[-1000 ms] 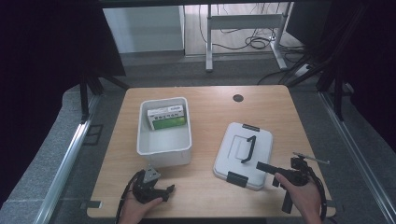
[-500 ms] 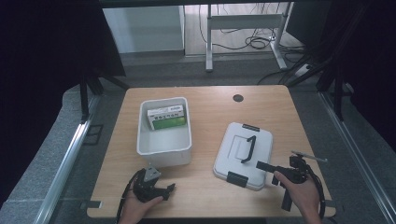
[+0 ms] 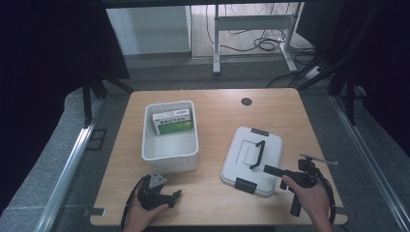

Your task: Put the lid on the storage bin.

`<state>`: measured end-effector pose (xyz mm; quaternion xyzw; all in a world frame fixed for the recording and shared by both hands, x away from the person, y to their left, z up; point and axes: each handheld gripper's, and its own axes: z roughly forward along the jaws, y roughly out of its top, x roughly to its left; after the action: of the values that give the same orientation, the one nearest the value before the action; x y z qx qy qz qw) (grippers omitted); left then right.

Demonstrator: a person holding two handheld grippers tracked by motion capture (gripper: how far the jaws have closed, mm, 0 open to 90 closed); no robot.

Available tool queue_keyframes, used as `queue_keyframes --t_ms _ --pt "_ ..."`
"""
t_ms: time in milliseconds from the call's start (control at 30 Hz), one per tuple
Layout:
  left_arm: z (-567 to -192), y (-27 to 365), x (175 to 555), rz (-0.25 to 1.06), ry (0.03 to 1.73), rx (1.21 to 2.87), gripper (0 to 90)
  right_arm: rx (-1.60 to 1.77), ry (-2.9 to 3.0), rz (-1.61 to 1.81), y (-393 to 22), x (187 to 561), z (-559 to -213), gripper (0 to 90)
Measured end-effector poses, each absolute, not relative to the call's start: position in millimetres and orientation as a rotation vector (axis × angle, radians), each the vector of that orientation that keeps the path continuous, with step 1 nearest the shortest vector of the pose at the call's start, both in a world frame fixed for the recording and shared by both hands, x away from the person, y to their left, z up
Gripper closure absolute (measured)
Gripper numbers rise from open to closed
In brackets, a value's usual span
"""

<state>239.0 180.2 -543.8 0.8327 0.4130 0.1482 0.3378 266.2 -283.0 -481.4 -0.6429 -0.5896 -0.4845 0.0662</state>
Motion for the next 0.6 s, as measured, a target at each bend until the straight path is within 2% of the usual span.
queue_keyframes --t_ms 600 --pt "-544 182 235 0.384 1.081 2.167 12.9 -1.971 -1.873 -1.377 -276 285 -446 44.3"
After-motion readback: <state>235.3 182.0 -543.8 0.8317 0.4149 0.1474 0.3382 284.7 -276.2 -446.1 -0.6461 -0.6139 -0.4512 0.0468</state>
